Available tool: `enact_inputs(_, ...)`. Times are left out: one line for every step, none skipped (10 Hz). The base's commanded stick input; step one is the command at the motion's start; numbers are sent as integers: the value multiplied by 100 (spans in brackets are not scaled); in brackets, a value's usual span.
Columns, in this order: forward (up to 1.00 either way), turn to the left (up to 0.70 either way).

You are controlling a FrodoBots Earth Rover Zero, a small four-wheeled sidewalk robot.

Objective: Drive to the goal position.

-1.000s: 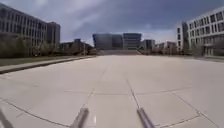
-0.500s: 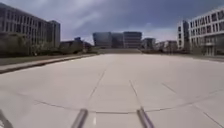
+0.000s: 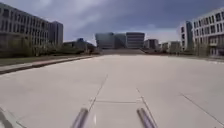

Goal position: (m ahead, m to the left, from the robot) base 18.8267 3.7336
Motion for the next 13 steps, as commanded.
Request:
enact_inputs(100,0)
enact_inputs(100,0)
enact_inputs(100,0)
enact_inputs(100,-12)
enact_inputs(100,-39)
enact_inputs(100,-27)
enact_inputs(100,0)
enact_inputs(100,0)
enact_inputs(100,0)
enact_inputs(100,-2)
enact_inputs(100,-24)
enact_inputs(100,-33)
enact_inputs(100,-40)
